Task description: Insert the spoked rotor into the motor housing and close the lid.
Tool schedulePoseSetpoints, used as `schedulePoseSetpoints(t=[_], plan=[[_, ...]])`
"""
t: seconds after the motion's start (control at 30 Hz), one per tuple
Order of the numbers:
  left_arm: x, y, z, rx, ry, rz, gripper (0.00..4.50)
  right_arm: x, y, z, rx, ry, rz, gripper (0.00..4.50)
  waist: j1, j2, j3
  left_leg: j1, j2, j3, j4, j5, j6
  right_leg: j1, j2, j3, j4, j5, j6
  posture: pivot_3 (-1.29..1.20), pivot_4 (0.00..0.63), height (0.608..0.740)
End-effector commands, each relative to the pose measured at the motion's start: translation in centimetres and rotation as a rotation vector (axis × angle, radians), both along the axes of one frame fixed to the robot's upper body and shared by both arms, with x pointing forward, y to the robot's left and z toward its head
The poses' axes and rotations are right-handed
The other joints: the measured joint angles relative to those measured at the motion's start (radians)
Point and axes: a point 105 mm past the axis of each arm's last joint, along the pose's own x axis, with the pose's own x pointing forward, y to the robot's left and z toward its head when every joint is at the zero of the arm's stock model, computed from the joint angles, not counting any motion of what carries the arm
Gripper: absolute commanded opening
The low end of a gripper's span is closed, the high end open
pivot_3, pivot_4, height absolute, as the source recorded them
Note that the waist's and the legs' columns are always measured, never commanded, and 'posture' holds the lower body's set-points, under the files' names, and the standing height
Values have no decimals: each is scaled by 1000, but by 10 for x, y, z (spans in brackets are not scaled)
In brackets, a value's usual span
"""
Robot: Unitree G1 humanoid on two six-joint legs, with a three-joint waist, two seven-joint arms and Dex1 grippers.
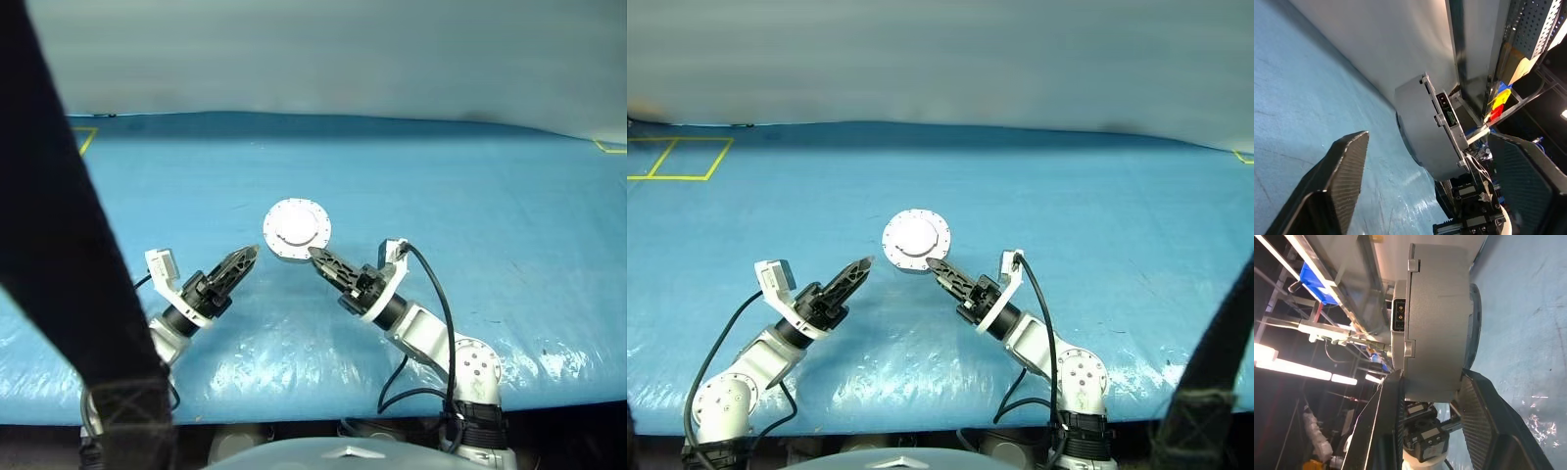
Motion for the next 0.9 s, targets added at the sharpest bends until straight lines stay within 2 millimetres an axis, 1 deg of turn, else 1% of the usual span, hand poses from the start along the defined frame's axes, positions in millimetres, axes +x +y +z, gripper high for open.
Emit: schedulePoseSetpoints(t=[0.03, 0.1, 0.17, 0.4, 0.5, 0.57, 0.63, 0.8, 0.9], plan=[[-2, -9, 24, -104, -78, -73, 4493, -8, 5, 30, 56, -121, 54, 1248, 0, 0, 0, 0, 0, 0, 0, 0, 0, 0, 0, 0, 0, 0, 0, 0, 150, 740], [-1, -14, 31, -120, -105, -94, 4493, -8, 5, 28, 43, -117, 56, 1248, 0, 0, 0, 0, 0, 0, 0, 0, 0, 0, 0, 0, 0, 0, 0, 0, 150, 740], [1, -20, 31, -126, -99, -117, 4493, -8, 4, 26, 33, -111, 55, 1248, 0, 0, 0, 0, 0, 0, 0, 0, 0, 0, 0, 0, 0, 0, 0, 0, 150, 740], [7, -46, 8, -140, 30, -205, 4493, -9, 6, 29, 38, -119, 54, 1248, 0, 0, 0, 0, 0, 0, 0, 1, -2, 0, 1, 0, 0, 0, 1, 0, 150, 740], [12, -43, 3, -148, 56, -165, 4493, -9, 7, 29, 39, -120, 54, 1248, 0, 0, 0, 0, 0, 0, 0, 1, -1, 0, 1, 1, 0, 0, 1, 0, 150, 740], [18, -27, 3, -177, 57, -88, 4493, -10, 7, 30, 40, -121, 52, 1248, -2, 0, 0, 0, 0, 0, 0, 1, -1, 0, 1, 1, 0, 0, 1, 0, 150, 740], [18, -21, 1, -181, 64, -66, 4493, -10, 6, 29, 40, -120, 49, 1248, -1, 0, 0, 0, 1, 0, 0, 0, -1, 0, 2, 1, 0, 0, 1, 0, 150, 740], [15, -26, 2, -192, 63, -102, 4493, -10, 6, 28, 31, -118, 48, 1248, 2, -1, 0, 0, 0, 0, 1, 0, 0, 0, 1, 1, 0, 0, 0, 0, 150, 740], [15, -43, 5, -215, 53, -151, 4493, -9, 7, 27, 26, -116, 48, 1248, 2, -1, 0, 0, 0, 0, 1, 0, 0, 1, 1, 1, -1, 1, 1, 0, 150, 740]])
